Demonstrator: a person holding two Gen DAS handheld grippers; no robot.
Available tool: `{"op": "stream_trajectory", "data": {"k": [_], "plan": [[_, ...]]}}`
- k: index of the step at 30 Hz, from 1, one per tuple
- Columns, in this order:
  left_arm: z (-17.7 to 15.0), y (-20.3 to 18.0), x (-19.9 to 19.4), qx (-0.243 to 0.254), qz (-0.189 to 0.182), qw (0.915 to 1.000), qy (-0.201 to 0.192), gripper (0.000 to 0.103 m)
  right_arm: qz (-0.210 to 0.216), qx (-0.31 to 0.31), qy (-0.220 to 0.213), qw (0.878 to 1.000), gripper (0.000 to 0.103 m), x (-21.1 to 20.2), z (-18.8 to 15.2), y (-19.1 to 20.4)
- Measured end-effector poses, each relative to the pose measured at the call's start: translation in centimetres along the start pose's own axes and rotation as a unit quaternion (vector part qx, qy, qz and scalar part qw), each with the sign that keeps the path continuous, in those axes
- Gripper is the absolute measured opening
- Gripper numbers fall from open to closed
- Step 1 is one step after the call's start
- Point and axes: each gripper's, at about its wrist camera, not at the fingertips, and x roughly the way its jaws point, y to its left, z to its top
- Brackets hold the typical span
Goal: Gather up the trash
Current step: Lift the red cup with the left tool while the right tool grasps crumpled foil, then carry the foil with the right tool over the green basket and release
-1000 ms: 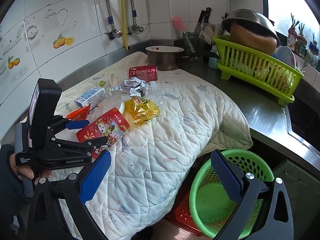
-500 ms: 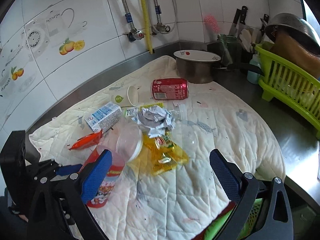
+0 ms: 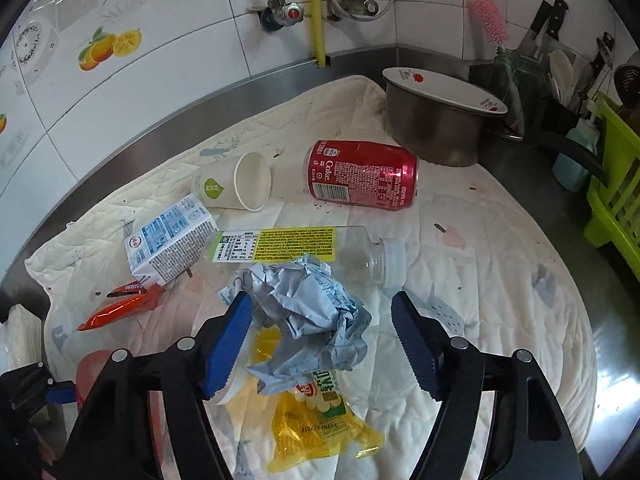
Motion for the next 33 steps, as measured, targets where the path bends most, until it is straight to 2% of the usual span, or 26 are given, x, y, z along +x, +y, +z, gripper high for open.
{"op": "stream_trajectory", "data": {"k": [3, 8, 9, 10, 11, 12, 15, 19, 20, 22, 23, 26, 31, 33], "plan": [[0.1, 0.3, -0.1, -0.01, -0.002, 1.0, -0.002, 0.06, 0.004, -0.01, 0.011, 1.0, 0.048, 0.7, -0.1, 0.3], [0.2, 0.7, -0.5, -0.018, -0.004, 0.9998, -0.005, 0.057, -0.006, -0.02, -0.017, 1.0, 0.041, -1.0, -0.6, 0.9], [0.3, 0.6, -0.6, -0.02, -0.006, 0.9998, -0.007, 0.052, -0.001, -0.016, -0.024, 1.0, 0.04, -1.7, -0.7, 0.9], [0.4, 0.6, -0.8, -0.02, -0.009, 0.9997, -0.009, 0.035, -0.003, -0.012, -0.036, 0.999, 0.04, -2.6, -0.9, 1.0], [0.5, 0.6, -0.7, -0.023, -0.021, 0.9995, -0.001, 0.0, -0.006, -0.01, -0.043, 0.999, 0.04, -3.4, -1.1, 1.0], [0.7, 0.7, -0.4, -0.032, -0.028, 0.999, 0.01, 0.0, -0.001, -0.004, -0.053, 0.999, 0.04, -4.4, -1.3, 0.9], [0.7, 0.4, 0.9, -0.023, 0.0, 0.9993, 0.03, 0.0, 0.005, 0.015, -0.074, 0.997, 0.04, -7.0, -2.1, 0.7], [0.4, 0.5, 1.4, -0.042, -0.006, 0.9983, 0.04, 0.0, 0.003, 0.02, -0.084, 0.996, 0.04, -9.0, -3.4, 0.5], [0.4, 0.4, 1.3, -0.045, -0.013, 0.998, 0.042, 0.002, 0.004, 0.023, -0.086, 0.996, 0.04, -9.4, -3.7, 0.4], [0.8, -0.3, 1.1, -0.046, -0.015, 0.9978, 0.044, 0.05, 0.002, 0.031, -0.091, 0.995, 0.04, -10.1, -4.2, 0.2], [0.8, -0.6, 1.0, -0.044, -0.007, 0.9982, 0.039, 0.083, 0.003, 0.035, -0.094, 0.995, 0.04, -10.4, -4.4, 0.1], [1.2, -2.0, 1.2, -0.021, -0.008, 0.999, 0.039, 0.083, -0.003, 0.038, -0.101, 0.994, 0.04, -11.3, -5.0, 0.0], [1.9, -2.6, 3.7, -0.027, -0.009, 0.9957, 0.089, 0.083, -0.006, 0.042, -0.103, 0.994, 0.041, -12.3, -6.4, -0.2], [2.0, -2.6, 4.8, -0.032, -0.004, 0.9929, 0.115, 0.077, -0.009, 0.045, -0.101, 0.994, 0.041, -12.6, -7.1, -0.3]]}}
